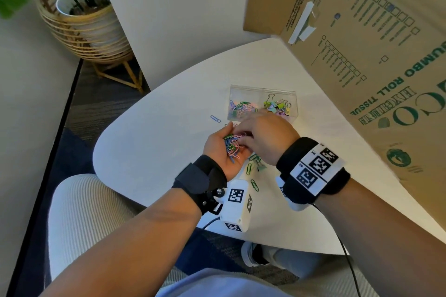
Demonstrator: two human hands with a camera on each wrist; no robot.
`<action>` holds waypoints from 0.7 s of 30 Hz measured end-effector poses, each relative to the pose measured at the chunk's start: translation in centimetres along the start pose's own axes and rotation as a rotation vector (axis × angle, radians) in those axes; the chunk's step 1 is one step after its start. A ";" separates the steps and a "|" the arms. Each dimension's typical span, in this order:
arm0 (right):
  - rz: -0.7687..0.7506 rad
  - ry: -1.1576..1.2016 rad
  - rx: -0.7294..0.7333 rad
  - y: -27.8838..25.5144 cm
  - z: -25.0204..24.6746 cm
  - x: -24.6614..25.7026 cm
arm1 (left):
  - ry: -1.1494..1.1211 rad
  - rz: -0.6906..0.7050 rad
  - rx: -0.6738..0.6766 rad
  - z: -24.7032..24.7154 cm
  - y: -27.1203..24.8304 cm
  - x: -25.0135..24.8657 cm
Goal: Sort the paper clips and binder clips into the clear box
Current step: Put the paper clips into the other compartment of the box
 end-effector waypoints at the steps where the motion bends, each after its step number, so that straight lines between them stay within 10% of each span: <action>1: 0.002 0.015 -0.006 0.0 -0.1 0.0 | -0.002 -0.003 0.008 0.1 -0.1 0.0; 21: 0.332 1.005 -0.137 0.9 -1.8 -6.4 | 0.055 -0.013 0.010 -0.6 0.6 0.4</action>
Point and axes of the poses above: each hand's wrist, its own y-axis towards the middle knuckle, its own z-axis out of the palm, x = y × z, the point moved 7 cm from there along y, towards the middle knuckle, and after that the axes turned 13 degrees about z, right-handed, at the moved point
